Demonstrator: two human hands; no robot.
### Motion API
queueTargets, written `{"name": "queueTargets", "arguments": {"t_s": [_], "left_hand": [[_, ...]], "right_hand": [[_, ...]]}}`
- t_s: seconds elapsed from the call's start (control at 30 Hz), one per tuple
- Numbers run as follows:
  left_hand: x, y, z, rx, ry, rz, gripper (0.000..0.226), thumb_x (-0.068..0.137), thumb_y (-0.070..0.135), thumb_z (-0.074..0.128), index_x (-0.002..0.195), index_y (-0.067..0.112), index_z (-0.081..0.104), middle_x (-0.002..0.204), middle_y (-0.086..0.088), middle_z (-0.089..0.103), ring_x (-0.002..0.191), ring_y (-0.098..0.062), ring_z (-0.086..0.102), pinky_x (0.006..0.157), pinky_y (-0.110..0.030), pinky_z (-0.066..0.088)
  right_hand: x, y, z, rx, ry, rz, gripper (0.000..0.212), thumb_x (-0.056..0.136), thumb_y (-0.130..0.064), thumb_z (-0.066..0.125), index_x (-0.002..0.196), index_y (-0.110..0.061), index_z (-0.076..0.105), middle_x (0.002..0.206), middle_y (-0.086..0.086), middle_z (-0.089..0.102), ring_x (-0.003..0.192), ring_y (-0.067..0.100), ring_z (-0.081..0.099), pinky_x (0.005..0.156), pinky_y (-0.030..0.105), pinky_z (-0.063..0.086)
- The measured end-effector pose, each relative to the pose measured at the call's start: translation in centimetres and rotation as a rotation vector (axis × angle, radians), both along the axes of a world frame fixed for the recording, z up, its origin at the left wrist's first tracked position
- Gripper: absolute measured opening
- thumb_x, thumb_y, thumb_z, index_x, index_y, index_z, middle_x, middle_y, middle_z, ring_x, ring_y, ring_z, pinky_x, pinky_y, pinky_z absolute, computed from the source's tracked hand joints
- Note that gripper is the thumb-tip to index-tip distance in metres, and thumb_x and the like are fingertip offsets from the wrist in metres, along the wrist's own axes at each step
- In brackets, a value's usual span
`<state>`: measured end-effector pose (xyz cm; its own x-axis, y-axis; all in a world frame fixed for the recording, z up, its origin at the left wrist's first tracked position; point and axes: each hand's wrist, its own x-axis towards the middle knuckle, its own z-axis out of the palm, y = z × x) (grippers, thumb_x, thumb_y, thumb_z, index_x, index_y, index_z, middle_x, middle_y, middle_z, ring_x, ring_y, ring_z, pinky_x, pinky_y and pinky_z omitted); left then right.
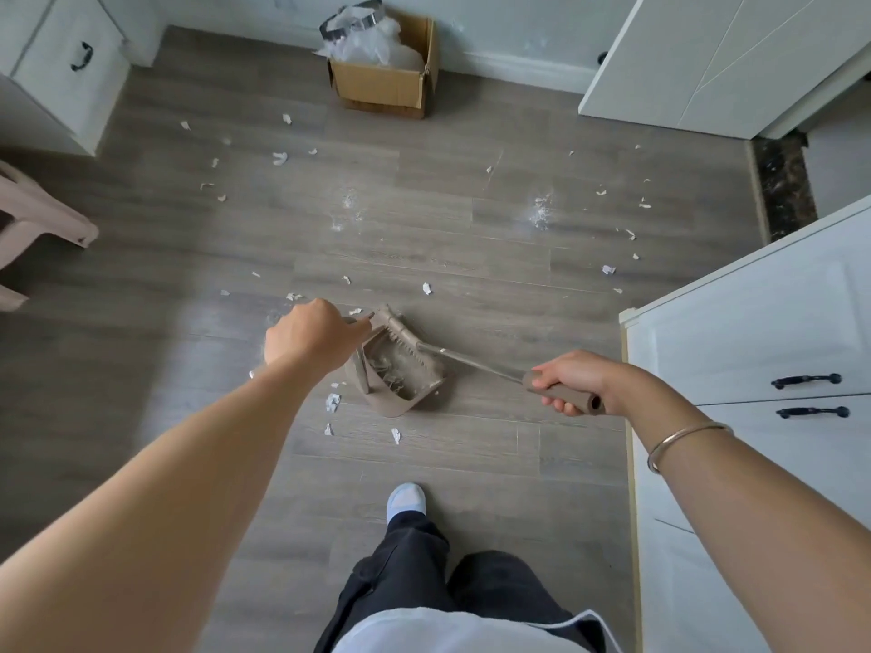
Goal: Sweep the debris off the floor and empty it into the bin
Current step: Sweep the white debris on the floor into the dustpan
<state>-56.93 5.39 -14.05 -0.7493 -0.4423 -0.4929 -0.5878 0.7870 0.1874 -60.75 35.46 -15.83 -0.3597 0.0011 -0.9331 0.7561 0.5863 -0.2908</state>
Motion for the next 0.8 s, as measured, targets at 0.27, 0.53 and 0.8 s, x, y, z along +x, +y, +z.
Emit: {"name": "queueTargets", "arguments": {"t_s": [0.27,0.53,0.8], "left_hand": [[1.7,0.1,0.4,-0.034,0.034,0.062,0.055,0.085,0.061,0.054,0.057,0.013,0.057,0.057,-0.002,0.054,0.049,-0.020,0.047,0.055,-0.027,0.036],[2.8,0.7,0.6,-0.124,0.055,0.258,0.061,0.081,0.064,0.055,0.057,0.008,0.057,0.058,-0.007,0.057,0.050,-0.025,0.051,0.053,-0.026,0.041],[3.8,2.4,1.8,-0.197,0.068,0.543,0.058,0.085,0.060,0.054,0.062,0.006,0.060,0.064,-0.009,0.057,0.059,-0.031,0.055,0.059,-0.030,0.044]], "right_hand": [[-1.6,-0.5,-1.1,0.047,0.200,-0.029,0.035,0.092,0.000,0.053,0.127,0.001,0.055,0.065,0.016,0.052,0.052,0.021,0.045,0.049,0.026,0.038],[-7.3,0.0,-5.2,0.132,0.274,0.100,0.040,0.090,-0.002,0.056,0.129,-0.003,0.053,0.059,0.015,0.053,0.046,0.021,0.050,0.044,0.023,0.040],[-9.7,-1.1,-7.6,0.176,0.203,0.317,0.024,0.084,-0.002,0.057,0.105,0.007,0.062,0.050,0.014,0.058,0.034,0.020,0.056,0.039,0.023,0.045]]}}
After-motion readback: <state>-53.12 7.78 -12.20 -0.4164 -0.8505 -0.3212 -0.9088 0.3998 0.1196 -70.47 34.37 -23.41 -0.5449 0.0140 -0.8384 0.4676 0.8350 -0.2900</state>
